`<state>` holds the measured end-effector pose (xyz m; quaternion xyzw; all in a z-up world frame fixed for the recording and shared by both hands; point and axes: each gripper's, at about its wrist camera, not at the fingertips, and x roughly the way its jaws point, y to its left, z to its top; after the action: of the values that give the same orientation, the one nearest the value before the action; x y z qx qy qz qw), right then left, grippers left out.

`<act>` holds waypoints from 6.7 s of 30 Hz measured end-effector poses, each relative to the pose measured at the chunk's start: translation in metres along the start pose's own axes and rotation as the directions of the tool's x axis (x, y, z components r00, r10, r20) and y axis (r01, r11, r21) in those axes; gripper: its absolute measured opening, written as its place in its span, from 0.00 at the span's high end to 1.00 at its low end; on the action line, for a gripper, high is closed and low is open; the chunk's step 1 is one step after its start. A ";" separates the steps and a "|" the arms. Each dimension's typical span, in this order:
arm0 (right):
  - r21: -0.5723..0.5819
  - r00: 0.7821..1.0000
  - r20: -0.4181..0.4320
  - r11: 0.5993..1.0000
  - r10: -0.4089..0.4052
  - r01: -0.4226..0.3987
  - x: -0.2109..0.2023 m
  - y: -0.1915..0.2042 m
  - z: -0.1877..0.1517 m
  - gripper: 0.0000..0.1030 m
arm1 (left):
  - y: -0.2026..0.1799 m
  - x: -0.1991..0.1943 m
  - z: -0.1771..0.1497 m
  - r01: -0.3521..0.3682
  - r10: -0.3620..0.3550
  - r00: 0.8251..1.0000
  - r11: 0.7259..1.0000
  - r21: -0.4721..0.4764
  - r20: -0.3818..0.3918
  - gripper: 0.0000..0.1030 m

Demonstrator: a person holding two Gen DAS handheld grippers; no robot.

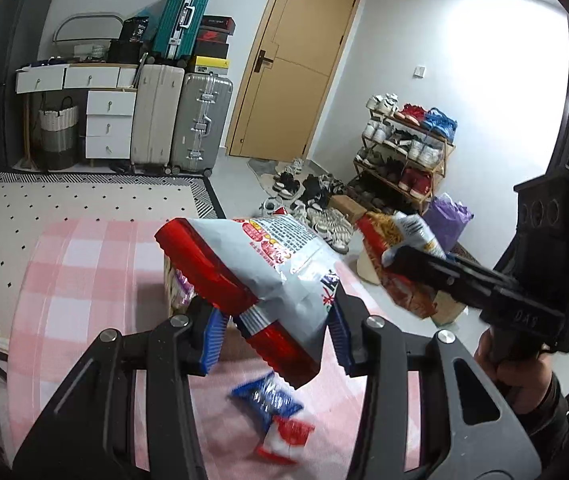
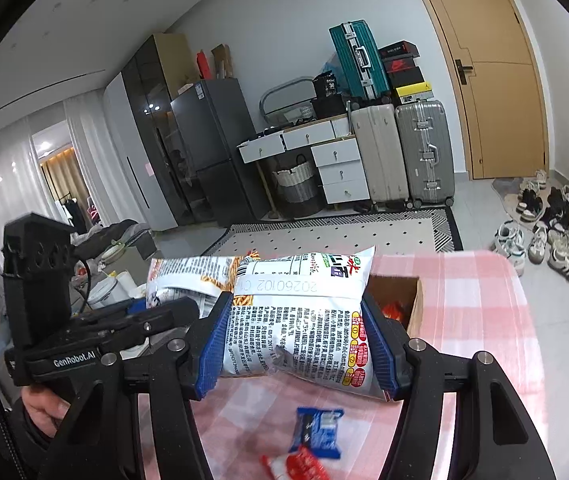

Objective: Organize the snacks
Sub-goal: 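Carry both held bags over the cardboard box with both tools, then open both tools to drop the bags into the box, then move both open tools back toward the blue and red packages, then grasp the white-and-red round package with the left tool, then grasp the blue cookie pack with the right tool while the left tool holds its package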

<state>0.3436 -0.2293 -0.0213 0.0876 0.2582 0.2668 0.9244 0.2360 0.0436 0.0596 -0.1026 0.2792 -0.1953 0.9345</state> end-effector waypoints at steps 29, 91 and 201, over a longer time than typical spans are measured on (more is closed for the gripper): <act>0.043 0.990 -0.128 0.997 -0.054 0.060 0.163 -0.082 0.048 0.40 | 0.054 0.209 0.063 -0.043 0.036 0.987 0.998 -0.037 -0.155 0.60; 0.018 0.987 0.122 0.994 -0.106 0.105 -0.071 0.020 -0.072 0.01 | -0.028 0.017 -0.075 -0.084 0.085 0.993 0.996 0.027 -0.084 0.01; -0.054 0.886 -0.444 0.991 -0.133 0.122 0.172 -0.021 -0.185 0.57 | 0.094 0.073 -0.199 -0.156 0.112 0.951 0.979 -0.135 -0.289 0.62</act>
<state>0.3804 -0.1497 -0.2587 -0.0047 0.4651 0.2218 0.8570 0.2092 0.0807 -0.1676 -0.1275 0.4291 -0.1213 0.8860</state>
